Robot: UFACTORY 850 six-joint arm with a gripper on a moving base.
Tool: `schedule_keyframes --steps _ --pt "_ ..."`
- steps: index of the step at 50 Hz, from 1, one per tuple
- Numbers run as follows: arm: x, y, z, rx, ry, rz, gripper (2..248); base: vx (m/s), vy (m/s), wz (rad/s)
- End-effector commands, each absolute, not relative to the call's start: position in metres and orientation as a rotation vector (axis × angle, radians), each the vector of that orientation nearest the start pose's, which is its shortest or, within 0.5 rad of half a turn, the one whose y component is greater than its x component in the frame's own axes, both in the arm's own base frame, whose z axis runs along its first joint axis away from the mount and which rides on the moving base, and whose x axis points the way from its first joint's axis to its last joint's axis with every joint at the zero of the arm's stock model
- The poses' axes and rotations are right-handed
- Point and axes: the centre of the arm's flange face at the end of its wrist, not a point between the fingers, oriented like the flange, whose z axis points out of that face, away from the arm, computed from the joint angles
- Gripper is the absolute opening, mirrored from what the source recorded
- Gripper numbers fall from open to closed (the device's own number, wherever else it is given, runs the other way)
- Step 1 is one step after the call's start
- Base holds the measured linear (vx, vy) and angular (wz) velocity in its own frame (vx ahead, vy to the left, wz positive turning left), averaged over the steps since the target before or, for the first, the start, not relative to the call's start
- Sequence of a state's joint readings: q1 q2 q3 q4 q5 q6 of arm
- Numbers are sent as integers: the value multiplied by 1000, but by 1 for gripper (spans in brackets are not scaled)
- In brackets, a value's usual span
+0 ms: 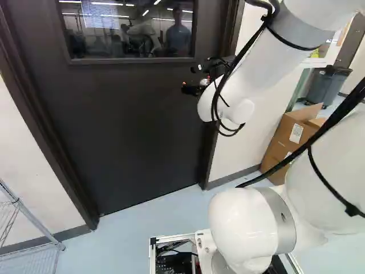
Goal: Open the door and move inside
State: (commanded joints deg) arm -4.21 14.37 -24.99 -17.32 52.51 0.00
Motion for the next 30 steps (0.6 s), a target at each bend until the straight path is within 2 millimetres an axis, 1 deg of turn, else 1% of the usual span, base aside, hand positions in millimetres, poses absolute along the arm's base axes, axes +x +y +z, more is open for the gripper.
schedule_keyframes --steps 7,18,30 --pt "388 -5 515 -2172 -412 -2254 247 0 0 0" --pt "399 -3 518 -2167 -420 -2251 247 0 0 0" --pt "407 -1 510 -2184 -424 -2222 247 0 0 0"
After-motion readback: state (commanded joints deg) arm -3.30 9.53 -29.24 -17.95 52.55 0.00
